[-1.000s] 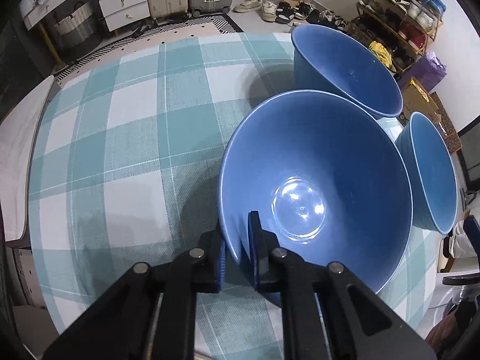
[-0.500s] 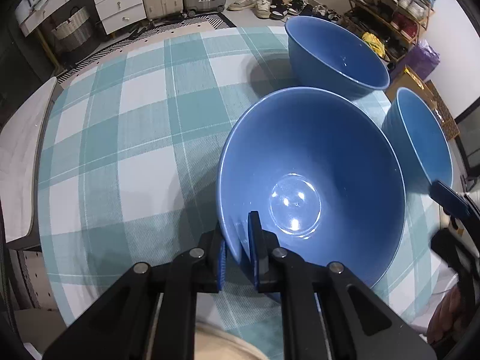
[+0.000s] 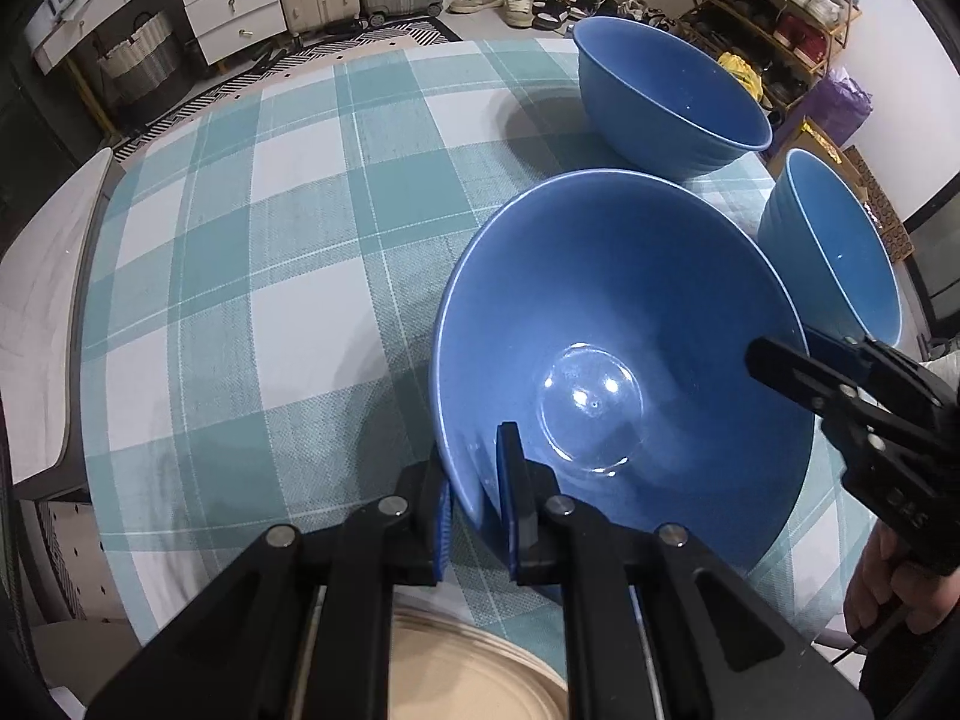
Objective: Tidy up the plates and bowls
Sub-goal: 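Grasp the blue bowl rim with the right tool while the left tool holds it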
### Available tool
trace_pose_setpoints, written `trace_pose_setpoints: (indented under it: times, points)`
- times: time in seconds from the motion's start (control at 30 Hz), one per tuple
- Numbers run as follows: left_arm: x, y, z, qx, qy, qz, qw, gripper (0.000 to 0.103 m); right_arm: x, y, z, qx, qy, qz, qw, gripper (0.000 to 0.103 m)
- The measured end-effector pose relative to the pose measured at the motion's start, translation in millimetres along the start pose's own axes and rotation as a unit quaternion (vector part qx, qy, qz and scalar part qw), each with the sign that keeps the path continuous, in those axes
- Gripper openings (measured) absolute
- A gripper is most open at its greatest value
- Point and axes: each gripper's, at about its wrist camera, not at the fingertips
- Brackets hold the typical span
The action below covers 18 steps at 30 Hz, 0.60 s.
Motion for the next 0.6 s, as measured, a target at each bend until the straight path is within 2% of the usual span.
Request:
trace_pose_setpoints:
  times: [0.23, 0.6]
  points:
    - [-6.8, -5.6, 2.8, -0.007, 0.004, -0.003, 1.0, 0.011, -4.0, -2.8, -1.7, -0.015, 0.014, -0.005, 1.0, 0.02]
    - [-39.1, -34.2, 24.2, -0.019, -0.006, -0.026, 0.9994, 0.012, -29.5, -5.1, 42.4, -0.032, 0.005, -0.019, 0.999, 0.02]
Point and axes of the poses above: each gripper's, at about its wrist camera, not at the fingertips, and z roughly against the way its jaws point, y to its left, x to its top, and after that the axes turned 5 degrees about z, right-handed
